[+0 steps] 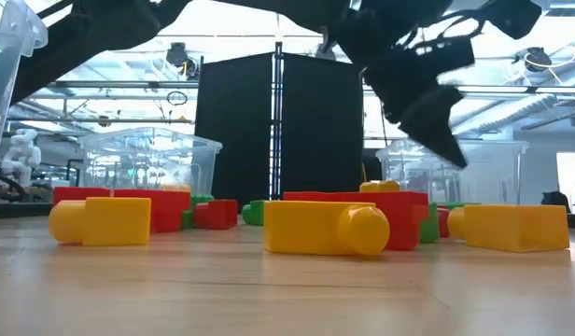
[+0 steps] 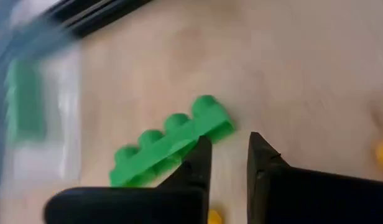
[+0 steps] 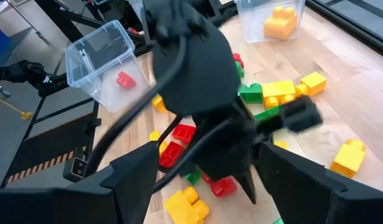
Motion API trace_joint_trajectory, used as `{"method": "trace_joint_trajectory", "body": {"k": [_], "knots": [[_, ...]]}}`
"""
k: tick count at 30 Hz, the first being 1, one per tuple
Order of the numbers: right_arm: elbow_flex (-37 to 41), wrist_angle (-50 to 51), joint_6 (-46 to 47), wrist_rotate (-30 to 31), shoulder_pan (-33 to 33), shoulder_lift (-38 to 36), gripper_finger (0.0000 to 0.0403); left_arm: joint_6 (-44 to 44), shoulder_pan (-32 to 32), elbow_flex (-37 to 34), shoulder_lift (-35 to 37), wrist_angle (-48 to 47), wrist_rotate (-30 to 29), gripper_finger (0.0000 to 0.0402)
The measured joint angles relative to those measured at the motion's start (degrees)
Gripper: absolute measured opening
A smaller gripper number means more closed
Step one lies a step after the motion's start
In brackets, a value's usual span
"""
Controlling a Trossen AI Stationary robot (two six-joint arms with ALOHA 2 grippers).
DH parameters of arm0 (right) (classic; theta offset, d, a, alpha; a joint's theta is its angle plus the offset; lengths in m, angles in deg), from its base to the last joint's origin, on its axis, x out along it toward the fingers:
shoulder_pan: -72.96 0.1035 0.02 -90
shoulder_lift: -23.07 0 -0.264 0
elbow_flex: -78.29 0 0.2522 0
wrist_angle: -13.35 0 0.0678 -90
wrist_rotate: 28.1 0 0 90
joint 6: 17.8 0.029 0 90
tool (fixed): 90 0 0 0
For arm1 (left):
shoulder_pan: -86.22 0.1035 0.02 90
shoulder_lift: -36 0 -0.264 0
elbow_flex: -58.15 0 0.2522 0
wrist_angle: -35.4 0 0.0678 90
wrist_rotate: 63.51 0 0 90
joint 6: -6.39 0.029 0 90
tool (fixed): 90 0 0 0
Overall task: Sort blocks
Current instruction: Put the green game piece into the top right transparent bin
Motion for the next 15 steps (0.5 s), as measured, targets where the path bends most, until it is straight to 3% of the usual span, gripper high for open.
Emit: {"method": "trace_joint_trajectory", "body": {"k": [3,8,11,15], "knots": [[0.00,-0.01,-0.08,0.00,-0.01,-0.02,0.0272,7.32,0.68,0.00,0.02,-0.31,4.18,0.0043],[0.01,0.10,0.00,-0.20,-0.01,0.00,0.0272,7.04,2.90,0.02,0.06,-0.13,5.41,0.0104],[0.02,1.83,0.79,-0.14,-0.01,0.00,0.0272,0.72,3.55,0.09,0.32,-2.21,2.53,0.0138],[0.02,10.77,5.45,2.97,0.01,0.00,0.0272,-6.39,3.40,0.09,1.97,-11.82,-3.32,0.0160]]}}
